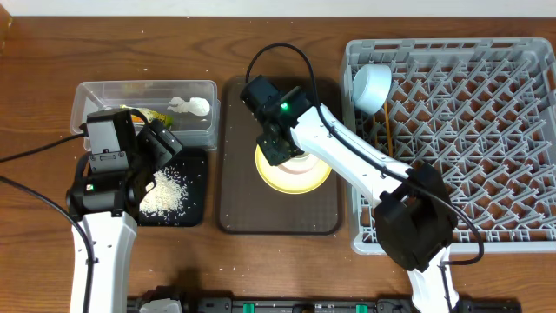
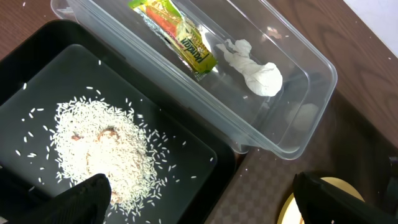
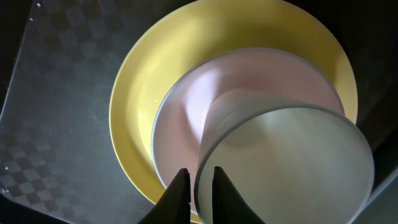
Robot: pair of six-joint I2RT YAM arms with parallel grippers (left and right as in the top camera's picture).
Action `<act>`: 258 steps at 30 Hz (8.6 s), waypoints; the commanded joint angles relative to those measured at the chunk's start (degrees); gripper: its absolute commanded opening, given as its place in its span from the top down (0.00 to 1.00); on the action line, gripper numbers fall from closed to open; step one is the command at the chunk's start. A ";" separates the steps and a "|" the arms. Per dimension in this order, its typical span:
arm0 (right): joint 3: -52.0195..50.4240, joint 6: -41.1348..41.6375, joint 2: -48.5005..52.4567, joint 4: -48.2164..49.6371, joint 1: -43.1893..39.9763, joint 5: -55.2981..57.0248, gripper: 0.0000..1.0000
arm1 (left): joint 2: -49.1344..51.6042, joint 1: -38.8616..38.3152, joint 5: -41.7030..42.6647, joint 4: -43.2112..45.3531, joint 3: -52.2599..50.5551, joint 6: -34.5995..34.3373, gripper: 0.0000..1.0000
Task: Sort waste into correct bins and load items into the dishwasher rack
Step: 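Lower the right gripper into the white cup and grasp it, then carry the white cup into the dish rack and release it, then return the right gripper to the pink bowl and grasp its rim, then carry the pink bowl into the dish rack and set it down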
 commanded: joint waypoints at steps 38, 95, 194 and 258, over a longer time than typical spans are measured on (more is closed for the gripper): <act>3.76 0.92 -7.37 -4.33 -2.86 -4.33 0.99 | 0.07 0.17 -0.72 -0.15 0.61 -0.48 0.04; -23.93 -18.86 -16.55 7.45 -44.72 -38.77 0.99 | 0.07 0.17 -0.70 -0.17 0.61 -0.48 0.04; -15.69 -14.95 -3.72 13.75 3.58 2.29 0.85 | 0.07 0.17 -0.70 -0.17 0.61 -0.48 0.04; -20.33 -10.45 -43.30 0.96 -29.29 -52.65 0.99 | 0.07 0.17 -0.70 -0.17 0.61 -0.48 0.04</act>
